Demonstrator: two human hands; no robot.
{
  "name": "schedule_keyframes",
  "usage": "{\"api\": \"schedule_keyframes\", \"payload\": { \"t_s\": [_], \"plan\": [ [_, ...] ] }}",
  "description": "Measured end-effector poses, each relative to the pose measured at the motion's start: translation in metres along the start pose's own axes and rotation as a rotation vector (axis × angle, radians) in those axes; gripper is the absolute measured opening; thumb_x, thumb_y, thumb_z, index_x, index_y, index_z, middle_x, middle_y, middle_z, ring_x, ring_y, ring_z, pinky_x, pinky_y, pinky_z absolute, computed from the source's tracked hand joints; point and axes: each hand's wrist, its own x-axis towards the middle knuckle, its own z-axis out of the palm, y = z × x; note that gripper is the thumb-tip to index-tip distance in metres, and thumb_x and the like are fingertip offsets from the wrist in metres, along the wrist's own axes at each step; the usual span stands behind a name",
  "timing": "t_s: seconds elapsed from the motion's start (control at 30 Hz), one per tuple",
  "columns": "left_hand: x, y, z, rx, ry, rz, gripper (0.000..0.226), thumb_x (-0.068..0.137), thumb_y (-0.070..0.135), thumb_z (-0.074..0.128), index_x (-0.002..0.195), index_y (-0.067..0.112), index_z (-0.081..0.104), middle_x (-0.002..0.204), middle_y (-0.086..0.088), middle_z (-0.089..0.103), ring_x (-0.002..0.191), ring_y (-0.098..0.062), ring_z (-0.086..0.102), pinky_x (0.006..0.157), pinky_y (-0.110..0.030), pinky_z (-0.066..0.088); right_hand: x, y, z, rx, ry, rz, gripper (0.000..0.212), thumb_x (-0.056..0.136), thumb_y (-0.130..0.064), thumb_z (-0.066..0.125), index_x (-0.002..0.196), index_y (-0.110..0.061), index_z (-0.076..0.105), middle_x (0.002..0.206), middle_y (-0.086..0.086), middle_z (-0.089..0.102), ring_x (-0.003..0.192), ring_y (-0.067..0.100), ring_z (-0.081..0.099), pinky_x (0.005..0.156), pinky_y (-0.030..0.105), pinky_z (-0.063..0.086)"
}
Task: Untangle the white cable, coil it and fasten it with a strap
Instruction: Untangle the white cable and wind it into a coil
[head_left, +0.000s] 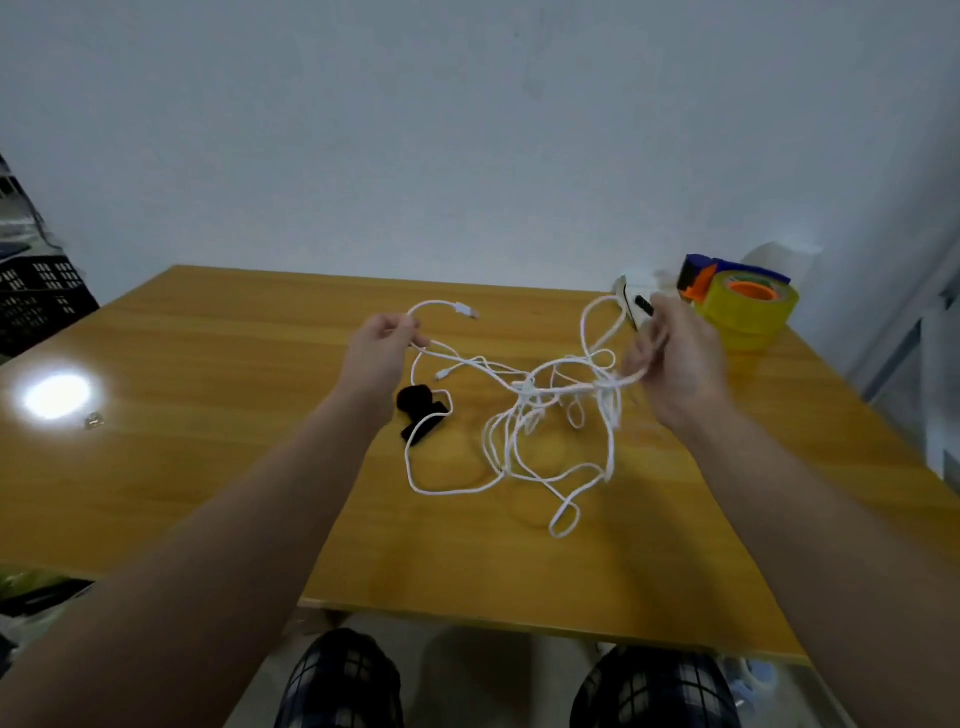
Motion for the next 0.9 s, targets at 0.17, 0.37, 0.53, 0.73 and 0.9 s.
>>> {"api": "schedule_keyframes", "payload": {
  "t_s": [0.17,0.37,0.53,0.73,0.9],
  "plan": [
    [0.013,0.009,-0.016,-0.553,0.239,0.058,0.021,0.101,0.017,0.042,0.081,0.016,0.043,0.072,-0.004,0.051,0.047,-0.007,0.053,0.048,-0.017,0.046,0.012,0.024,-0.043,-1.422,-0.067,-0.248,0.033,0.088,-0.045,0.055,0.073,-0.018,0.043,0.062,0.001,0.049,0.056,0.018,0.045,0.053,0.031,0.032],
    [0.012,0.030,-0.026,-0.728,0.017,0.021,0.040,0.103,0.033,0.033,0.073,0.011,0.049,0.063,0.000,0.054,0.061,-0.015,0.064,0.070,-0.025,0.054,0.017,0.018,-0.037,-1.680,-0.002,-0.051,0.049,0.086,-0.046,0.056,0.125,-0.019,0.043,0.125,0.011,0.050,0.114,0.031,0.048,0.093,0.043,0.041],
    [-0.016,0.032,0.009,-0.308,-0.324,0.078,0.038,0.098,0.023,0.049,0.063,0.008,0.050,0.055,0.001,0.054,0.059,-0.012,0.054,0.067,-0.025,0.046,-0.006,0.004,0.025,-1.125,-0.337,-0.368,0.057,0.086,-0.017,0.056,0.139,-0.020,0.036,0.144,0.002,0.035,0.133,0.015,0.033,0.103,0.026,0.030],
    [-0.036,0.039,0.024,-0.348,-0.583,0.184,0.010,0.095,0.004,0.049,0.086,0.009,0.048,0.065,0.002,0.061,0.062,-0.010,0.059,0.065,-0.020,0.048,-0.014,0.026,0.054,-0.860,-0.735,-0.243,0.045,0.090,-0.007,0.054,0.132,-0.017,0.046,0.122,0.000,0.055,0.117,0.006,0.047,0.100,0.022,0.037],
    [-0.035,0.043,0.014,-0.370,-0.629,0.143,0.012,0.098,0.011,0.045,0.087,0.009,0.047,0.056,-0.001,0.052,0.050,-0.013,0.049,0.050,-0.020,0.040,-0.005,0.036,0.046,-0.885,-0.529,-0.365,0.017,0.087,-0.022,0.064,0.103,-0.024,0.057,0.112,0.001,0.043,0.114,0.015,0.043,0.102,0.028,0.033]
  ]
}}
